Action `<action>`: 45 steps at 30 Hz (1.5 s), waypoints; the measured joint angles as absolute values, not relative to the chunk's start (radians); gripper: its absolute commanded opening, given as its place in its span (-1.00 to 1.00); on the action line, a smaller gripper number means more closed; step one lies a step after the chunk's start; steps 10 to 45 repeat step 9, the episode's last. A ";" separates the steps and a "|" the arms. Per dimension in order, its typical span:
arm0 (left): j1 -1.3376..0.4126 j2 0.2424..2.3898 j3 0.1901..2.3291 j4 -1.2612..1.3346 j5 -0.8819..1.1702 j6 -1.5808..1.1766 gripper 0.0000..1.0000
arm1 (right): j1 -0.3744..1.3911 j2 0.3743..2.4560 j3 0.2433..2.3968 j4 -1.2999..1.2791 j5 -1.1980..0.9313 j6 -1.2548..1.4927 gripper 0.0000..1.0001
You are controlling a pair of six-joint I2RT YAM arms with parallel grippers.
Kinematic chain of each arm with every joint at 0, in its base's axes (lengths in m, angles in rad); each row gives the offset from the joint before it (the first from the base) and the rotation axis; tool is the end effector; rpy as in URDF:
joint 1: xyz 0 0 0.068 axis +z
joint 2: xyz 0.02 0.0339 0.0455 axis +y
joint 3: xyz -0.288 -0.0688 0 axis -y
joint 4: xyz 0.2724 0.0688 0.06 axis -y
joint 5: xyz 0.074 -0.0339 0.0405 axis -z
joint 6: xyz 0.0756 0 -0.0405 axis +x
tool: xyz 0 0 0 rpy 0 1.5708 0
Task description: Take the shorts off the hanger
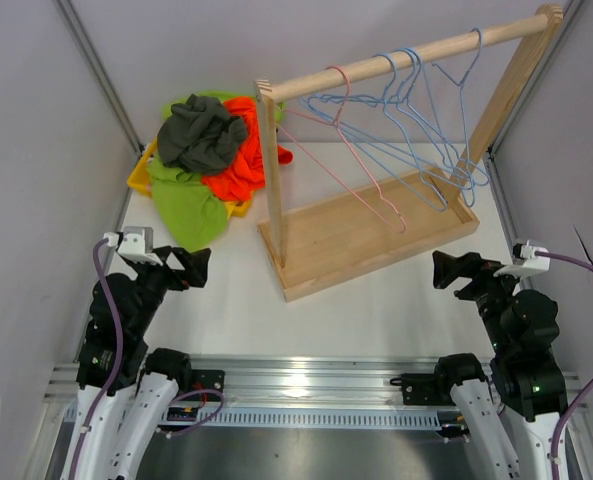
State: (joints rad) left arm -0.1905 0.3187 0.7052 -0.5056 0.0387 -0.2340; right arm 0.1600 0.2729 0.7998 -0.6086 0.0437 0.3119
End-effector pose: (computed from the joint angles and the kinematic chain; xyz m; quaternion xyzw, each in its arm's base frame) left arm 0.1219 -0.0265 0.3442 -0.0034 0.7479 -0.1540 0.6457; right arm 0.0963 0.0122 0.3678 0.0705 0.7320 0.1428 0.6625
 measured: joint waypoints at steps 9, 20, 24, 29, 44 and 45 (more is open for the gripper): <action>-0.191 0.321 0.705 -0.514 0.038 -0.234 0.98 | 0.168 0.238 0.799 -0.608 0.057 0.313 0.99; -0.191 0.321 0.705 -0.514 0.038 -0.234 0.98 | 0.168 0.238 0.799 -0.608 0.057 0.313 0.99; -0.191 0.321 0.705 -0.514 0.038 -0.234 0.98 | 0.168 0.238 0.799 -0.608 0.057 0.313 0.99; -0.191 0.321 0.705 -0.514 0.038 -0.234 0.98 | 0.168 0.238 0.799 -0.608 0.057 0.313 0.99; -0.191 0.321 0.705 -0.514 0.038 -0.234 0.98 | 0.168 0.238 0.799 -0.608 0.057 0.313 0.99; -0.191 0.321 0.705 -0.514 0.038 -0.234 0.98 | 0.168 0.238 0.799 -0.608 0.057 0.313 0.99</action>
